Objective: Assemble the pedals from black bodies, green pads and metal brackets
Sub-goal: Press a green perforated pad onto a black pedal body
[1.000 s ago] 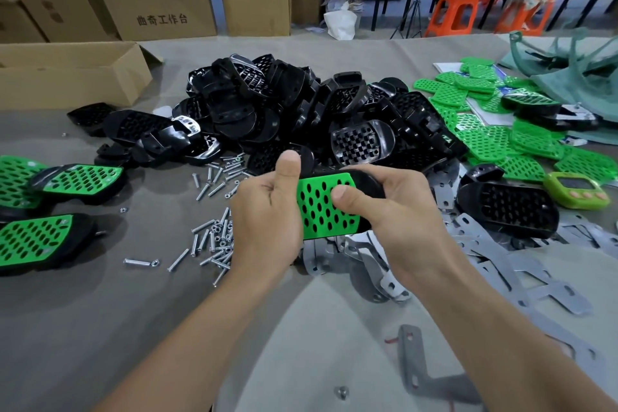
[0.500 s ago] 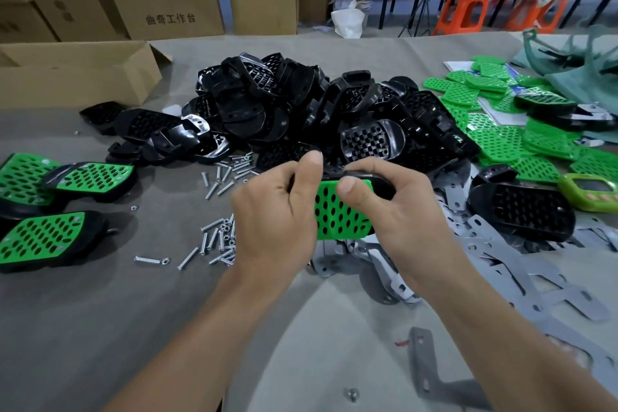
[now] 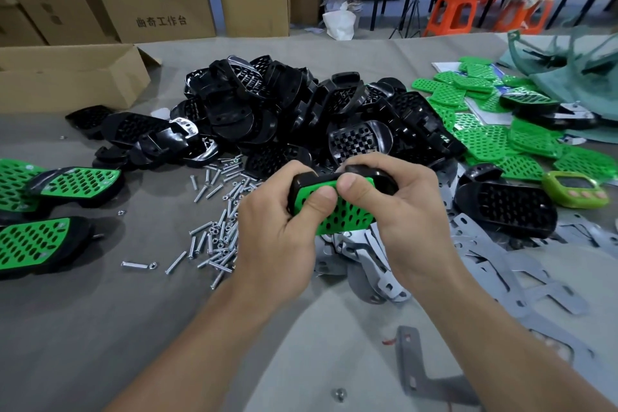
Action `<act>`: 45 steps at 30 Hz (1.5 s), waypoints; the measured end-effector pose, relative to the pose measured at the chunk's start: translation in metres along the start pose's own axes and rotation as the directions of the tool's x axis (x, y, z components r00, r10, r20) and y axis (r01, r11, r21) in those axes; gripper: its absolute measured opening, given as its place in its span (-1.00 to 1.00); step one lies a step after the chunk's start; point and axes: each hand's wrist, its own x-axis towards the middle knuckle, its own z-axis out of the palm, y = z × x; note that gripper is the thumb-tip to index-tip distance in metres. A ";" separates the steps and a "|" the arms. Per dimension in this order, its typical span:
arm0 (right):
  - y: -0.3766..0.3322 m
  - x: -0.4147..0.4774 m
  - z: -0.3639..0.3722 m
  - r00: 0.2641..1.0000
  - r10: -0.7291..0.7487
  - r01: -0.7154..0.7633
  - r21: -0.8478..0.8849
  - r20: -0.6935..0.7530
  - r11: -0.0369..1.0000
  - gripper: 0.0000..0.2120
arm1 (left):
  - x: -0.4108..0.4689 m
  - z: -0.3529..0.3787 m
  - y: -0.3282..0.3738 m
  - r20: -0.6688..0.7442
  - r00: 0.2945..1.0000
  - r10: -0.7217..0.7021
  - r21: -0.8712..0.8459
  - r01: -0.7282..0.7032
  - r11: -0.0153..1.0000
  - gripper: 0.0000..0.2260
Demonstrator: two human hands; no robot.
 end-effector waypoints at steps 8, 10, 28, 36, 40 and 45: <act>0.001 0.006 -0.002 0.989 0.124 -0.123 -0.017 0.075 0.992 -0.87 | 0.006 -0.002 0.002 0.007 0.998 -0.060 -0.049 0.060 0.997 -0.80; 0.001 0.011 -0.010 0.959 0.205 -0.224 0.084 0.196 0.971 -0.87 | 0.008 -0.002 0.000 0.033 0.997 -0.074 -0.108 0.077 0.991 -0.81; -0.003 0.013 -0.018 0.977 0.010 -0.009 -0.009 0.211 1.000 -0.87 | 0.009 -0.004 0.007 0.249 0.924 -0.290 -0.475 0.377 0.795 -0.91; -0.001 0.011 -0.016 0.981 0.056 -0.053 -0.025 0.184 0.998 -0.87 | 0.014 -0.010 0.007 0.324 0.892 -0.314 -0.449 0.438 0.779 -0.91; -0.002 0.011 -0.015 0.982 0.088 -0.073 -0.093 0.167 0.993 -0.88 | 0.013 -0.012 0.007 0.301 0.915 -0.268 -0.345 0.366 0.864 -0.90; -0.003 0.011 -0.016 0.981 0.132 -0.116 -0.118 0.139 0.986 -0.86 | 0.014 -0.015 0.008 0.322 0.914 -0.247 -0.262 0.337 0.904 -0.80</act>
